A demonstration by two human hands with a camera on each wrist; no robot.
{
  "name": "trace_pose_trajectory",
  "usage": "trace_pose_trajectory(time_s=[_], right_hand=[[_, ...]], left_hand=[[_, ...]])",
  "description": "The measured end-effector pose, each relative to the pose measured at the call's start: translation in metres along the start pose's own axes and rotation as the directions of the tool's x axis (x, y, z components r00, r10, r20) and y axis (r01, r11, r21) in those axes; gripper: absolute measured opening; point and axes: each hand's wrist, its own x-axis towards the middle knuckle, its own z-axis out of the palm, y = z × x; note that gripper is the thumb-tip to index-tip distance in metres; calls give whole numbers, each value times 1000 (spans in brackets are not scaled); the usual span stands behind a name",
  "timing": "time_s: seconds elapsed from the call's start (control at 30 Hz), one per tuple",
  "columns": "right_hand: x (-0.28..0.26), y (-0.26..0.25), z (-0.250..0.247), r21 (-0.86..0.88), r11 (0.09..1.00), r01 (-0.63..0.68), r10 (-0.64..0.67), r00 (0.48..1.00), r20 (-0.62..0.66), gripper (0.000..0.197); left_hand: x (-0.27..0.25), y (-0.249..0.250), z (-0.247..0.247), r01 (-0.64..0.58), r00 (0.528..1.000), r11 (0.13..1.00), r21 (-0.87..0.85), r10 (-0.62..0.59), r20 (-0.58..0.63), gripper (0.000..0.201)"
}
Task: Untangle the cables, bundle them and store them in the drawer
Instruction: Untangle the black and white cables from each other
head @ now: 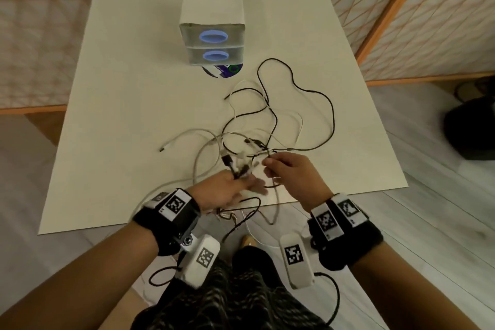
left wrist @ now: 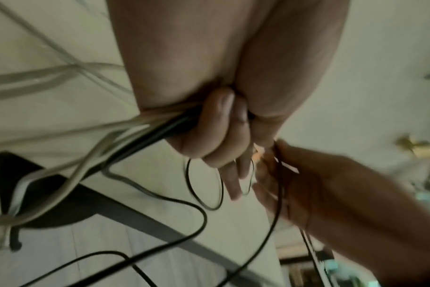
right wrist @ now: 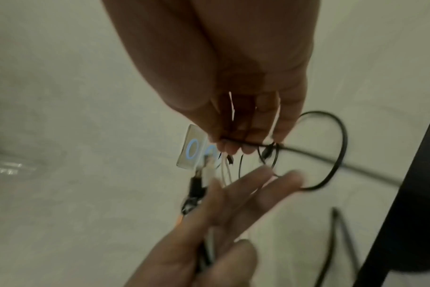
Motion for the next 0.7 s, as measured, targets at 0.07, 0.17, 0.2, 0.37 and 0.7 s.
trace_pose_trajectory(time_s=[0.07,0.17,0.2,0.37,0.7], right_hand=[[-8,3,-8,-31,999,23,-24,999,-27,15],[-26,2,-11,-119,989,88,-63,978,201,13],[-32,5,-10,-159,982,103,-52,955,293,12],[-37,38,-12,-670,715,200,226,841,492,21],[40,44,-18,-545,831,-110,0,980,-198,42]], left_hand=[[2,-3,-11,-17,997,970,-242,0,-71,42],[8,-1,-23,-77,995,823,-563,26,-97,43],[9,4,-25,-102,993,776,-623,46,-105,41],[7,23,-33,-190,979,785,-590,104,-177,37],[-21,-11,-8,58,997,966,-253,-68,-32,36]])
